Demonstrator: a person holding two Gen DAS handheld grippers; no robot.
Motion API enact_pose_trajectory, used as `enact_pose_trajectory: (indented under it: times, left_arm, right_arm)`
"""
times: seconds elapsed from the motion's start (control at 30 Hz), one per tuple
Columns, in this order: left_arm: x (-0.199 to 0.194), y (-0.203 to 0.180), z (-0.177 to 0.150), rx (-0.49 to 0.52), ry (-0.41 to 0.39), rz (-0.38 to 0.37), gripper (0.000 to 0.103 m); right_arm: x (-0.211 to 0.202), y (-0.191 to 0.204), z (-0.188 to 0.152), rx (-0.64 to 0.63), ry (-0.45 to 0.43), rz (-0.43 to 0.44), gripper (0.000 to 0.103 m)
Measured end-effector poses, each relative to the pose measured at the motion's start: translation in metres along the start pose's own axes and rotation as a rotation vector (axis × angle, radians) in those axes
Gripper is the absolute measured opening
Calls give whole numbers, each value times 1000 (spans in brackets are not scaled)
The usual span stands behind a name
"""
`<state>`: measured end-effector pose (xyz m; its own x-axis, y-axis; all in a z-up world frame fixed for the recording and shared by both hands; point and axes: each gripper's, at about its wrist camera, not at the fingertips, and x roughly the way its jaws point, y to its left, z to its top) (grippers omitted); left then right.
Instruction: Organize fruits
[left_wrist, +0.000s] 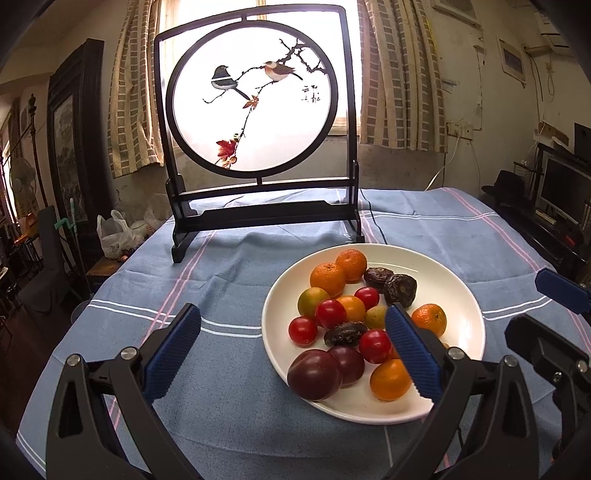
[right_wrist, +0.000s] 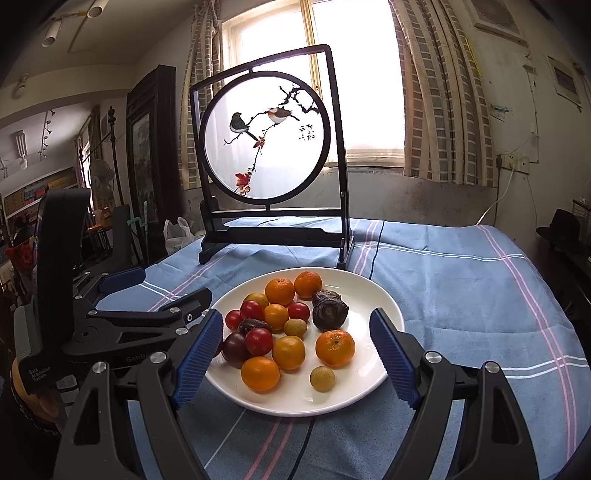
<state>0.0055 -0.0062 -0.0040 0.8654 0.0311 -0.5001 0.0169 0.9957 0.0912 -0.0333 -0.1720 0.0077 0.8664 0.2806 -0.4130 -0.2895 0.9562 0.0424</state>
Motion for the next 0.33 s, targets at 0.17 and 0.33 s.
enact_pose_trajectory:
  times: [0.17,0.33]
  left_arm:
    - [-1,0,1,-1,-6,11,98]
    - [-3,-1,0,3,-24,-4,98]
  right_arm:
    - [-1,0,0,-1,-14,-18,89]
    - [-1,0,0,-1,-17,-20,89]
